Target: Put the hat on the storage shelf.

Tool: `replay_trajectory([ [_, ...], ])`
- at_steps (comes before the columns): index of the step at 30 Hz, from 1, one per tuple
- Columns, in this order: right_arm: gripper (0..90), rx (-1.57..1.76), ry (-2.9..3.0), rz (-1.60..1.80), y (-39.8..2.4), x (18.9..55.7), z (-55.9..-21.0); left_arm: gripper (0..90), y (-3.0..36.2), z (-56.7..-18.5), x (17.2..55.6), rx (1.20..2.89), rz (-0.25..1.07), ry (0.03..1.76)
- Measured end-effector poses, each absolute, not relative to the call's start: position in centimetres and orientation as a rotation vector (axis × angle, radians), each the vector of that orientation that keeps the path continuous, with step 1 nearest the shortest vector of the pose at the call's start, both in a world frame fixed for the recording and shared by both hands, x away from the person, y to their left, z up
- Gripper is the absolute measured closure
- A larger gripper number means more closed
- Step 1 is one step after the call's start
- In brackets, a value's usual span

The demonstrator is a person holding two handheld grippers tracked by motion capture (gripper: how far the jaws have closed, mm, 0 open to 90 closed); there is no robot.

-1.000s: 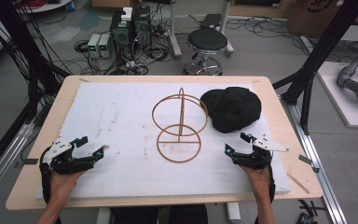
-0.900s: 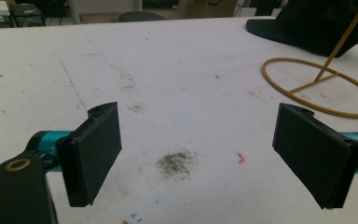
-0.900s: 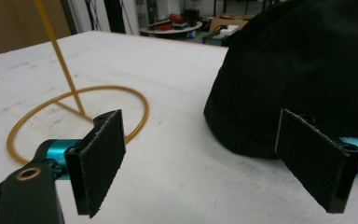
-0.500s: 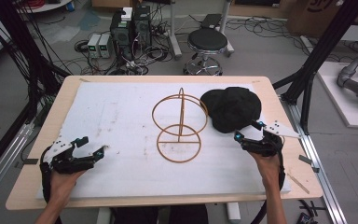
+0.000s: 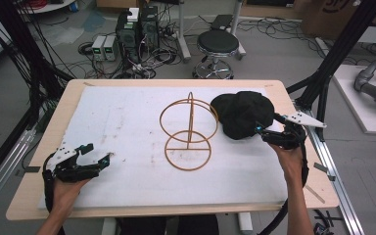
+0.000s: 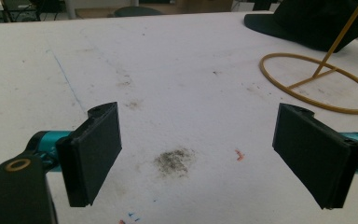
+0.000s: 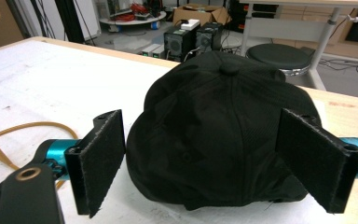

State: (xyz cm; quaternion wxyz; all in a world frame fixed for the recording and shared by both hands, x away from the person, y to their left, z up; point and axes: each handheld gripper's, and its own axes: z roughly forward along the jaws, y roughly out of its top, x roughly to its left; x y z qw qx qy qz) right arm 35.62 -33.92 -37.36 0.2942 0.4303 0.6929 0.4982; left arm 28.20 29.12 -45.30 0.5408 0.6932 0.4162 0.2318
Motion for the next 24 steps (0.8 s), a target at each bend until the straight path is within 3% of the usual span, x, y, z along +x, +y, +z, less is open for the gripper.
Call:
replay_trajectory([
  [24, 16.1, 1.249, 1.934, 1.137, -34.1, 39.6, -36.4, 15.3, 29.1, -45.3, 28.2, 1.654, 0.552, 0.995],
])
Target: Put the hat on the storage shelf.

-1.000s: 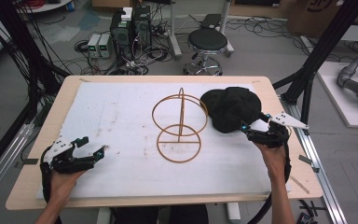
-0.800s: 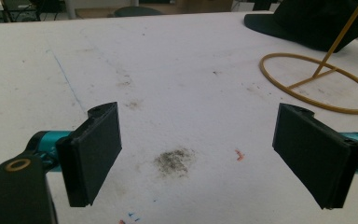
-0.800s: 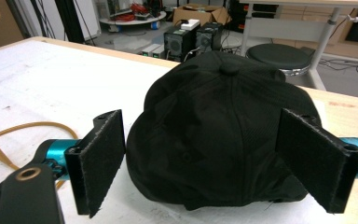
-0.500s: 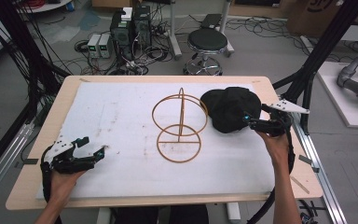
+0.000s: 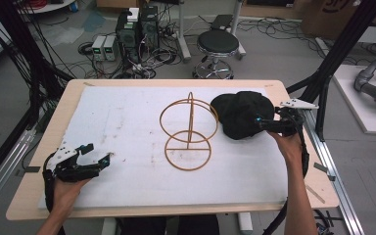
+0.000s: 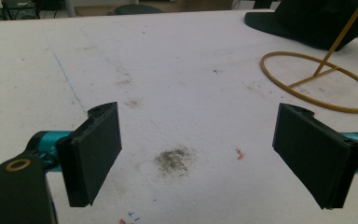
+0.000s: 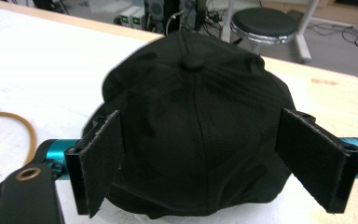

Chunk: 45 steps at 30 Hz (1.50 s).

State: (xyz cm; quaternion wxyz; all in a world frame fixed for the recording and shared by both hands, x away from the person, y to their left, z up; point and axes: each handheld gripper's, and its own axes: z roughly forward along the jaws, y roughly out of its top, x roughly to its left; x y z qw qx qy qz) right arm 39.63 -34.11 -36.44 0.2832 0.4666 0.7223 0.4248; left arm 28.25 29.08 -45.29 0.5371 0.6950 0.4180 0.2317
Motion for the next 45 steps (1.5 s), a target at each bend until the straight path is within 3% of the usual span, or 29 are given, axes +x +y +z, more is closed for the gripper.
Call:
replay_trajectory([
  [20, 16.7, 1.389, 2.005, 1.018, -33.8, 41.6, -38.3, 15.3, 29.1, -45.3, 28.2, 1.646, 0.549, 0.999],
  [26, 36.7, 1.389, 2.035, 1.031, -33.6, 41.6, -38.3, 15.3, 29.1, -45.3, 28.3, 1.647, 0.547, 1.002],
  [27, 43.2, 1.390, 2.048, 1.038, -33.5, 41.7, -38.3, 15.3, 29.1, -45.3, 28.3, 1.646, 0.546, 1.003],
  [31, 52.5, 1.391, 2.057, 1.016, -33.3, 41.7, -38.4, 15.4, 29.1, -45.3, 28.3, 1.646, 0.546, 1.002],
  [32, 60.6, 1.395, 2.063, 0.996, -33.2, 41.6, -38.5, 15.3, 29.1, -45.3, 28.3, 1.646, 0.546, 1.003],
  [34, 64.1, 1.392, 2.064, 0.978, -33.1, 41.7, -38.5, 15.3, 29.2, -45.3, 28.3, 1.647, 0.545, 1.002],
  [35, 73.3, 1.405, 2.058, 0.953, -32.9, 41.6, -38.5, 15.4, 29.2, -45.3, 28.3, 1.645, 0.545, 1.002],
  [36, 73.3, 1.405, 2.058, 0.953, -32.9, 41.6, -38.5, 15.4, 29.2, -45.3, 28.3, 1.644, 0.545, 1.005],
  [37, 79.0, 1.408, 2.047, 0.930, -32.8, 41.6, -38.6, 15.3, 29.2, -45.3, 28.3, 1.643, 0.544, 1.005],
  [39, 84.2, 1.415, 2.049, 0.912, -32.5, 41.7, -38.7, 15.3, 29.2, -45.3, 28.3, 1.642, 0.544, 1.007],
  [45, 87.3, 1.411, 2.056, 0.904, -32.4, 41.8, -38.9, 15.3, 29.2, -45.3, 28.3, 1.643, 0.543, 1.008],
])
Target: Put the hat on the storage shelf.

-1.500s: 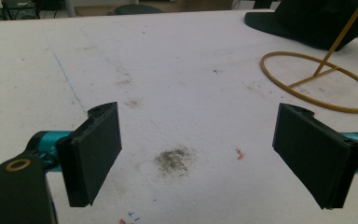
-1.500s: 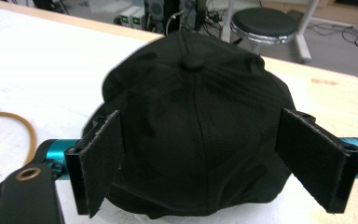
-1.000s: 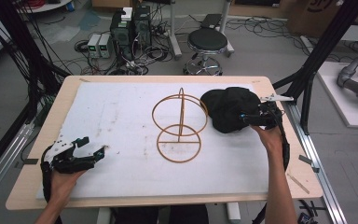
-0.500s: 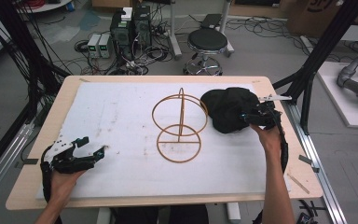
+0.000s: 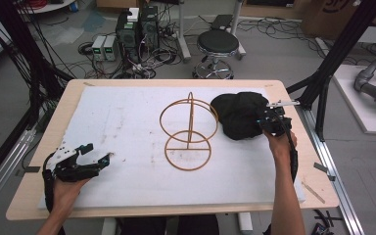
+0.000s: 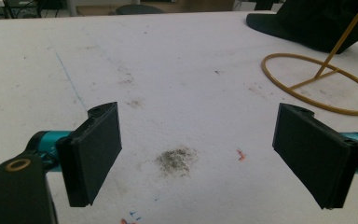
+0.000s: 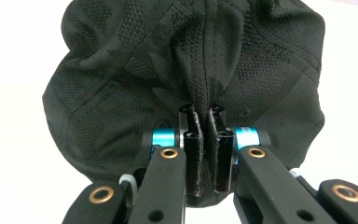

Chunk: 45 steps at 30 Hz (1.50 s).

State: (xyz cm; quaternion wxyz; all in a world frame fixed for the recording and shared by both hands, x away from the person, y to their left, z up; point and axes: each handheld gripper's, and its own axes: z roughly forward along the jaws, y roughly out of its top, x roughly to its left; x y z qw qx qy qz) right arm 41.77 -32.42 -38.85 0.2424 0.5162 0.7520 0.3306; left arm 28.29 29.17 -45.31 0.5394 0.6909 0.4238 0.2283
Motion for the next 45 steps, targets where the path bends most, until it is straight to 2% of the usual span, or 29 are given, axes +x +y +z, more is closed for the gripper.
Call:
replay_trajectory([
  [17, 87.6, 1.409, 2.046, 0.976, -32.3, 41.0, -37.8, 15.3, 29.2, -45.3, 28.3, 1.643, 0.542, 1.009],
  [31, 88.1, 1.361, 1.973, 1.092, -31.3, 39.9, -33.6, 15.4, 29.2, -45.3, 28.3, 1.642, 0.541, 1.008],
  [45, 88.3, 1.309, 1.935, 1.211, -30.8, 38.7, -31.0, 15.4, 29.2, -45.3, 28.3, 1.645, 0.543, 1.006],
])
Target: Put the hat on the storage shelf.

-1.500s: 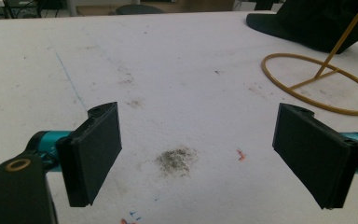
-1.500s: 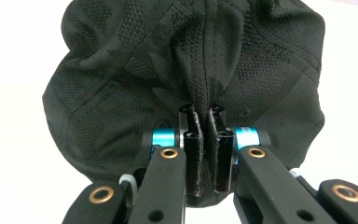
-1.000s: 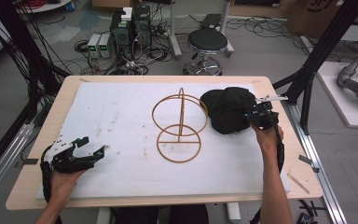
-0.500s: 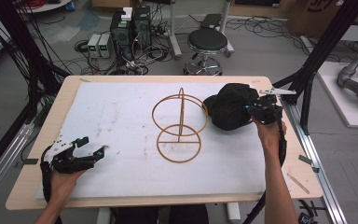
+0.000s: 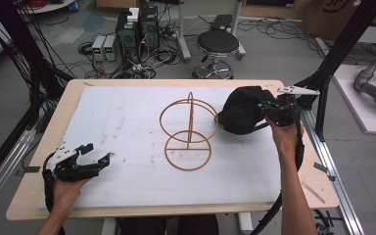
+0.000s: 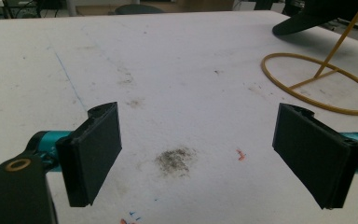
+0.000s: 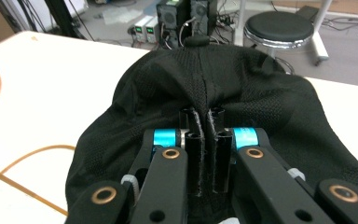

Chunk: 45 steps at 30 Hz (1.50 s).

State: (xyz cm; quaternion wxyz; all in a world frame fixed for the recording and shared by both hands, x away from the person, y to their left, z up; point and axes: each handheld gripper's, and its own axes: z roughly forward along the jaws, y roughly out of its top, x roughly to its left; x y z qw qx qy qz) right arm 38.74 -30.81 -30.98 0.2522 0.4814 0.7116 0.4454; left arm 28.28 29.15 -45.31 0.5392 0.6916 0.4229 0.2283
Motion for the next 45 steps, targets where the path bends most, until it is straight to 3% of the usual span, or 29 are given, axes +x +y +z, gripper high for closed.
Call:
replay_trajectory([
  [45, 88.3, 1.037, 1.740, 1.606, -26.1, 35.9, -20.0, 15.4, 29.2, -45.3, 28.4, 1.642, 0.538, 1.002],
])
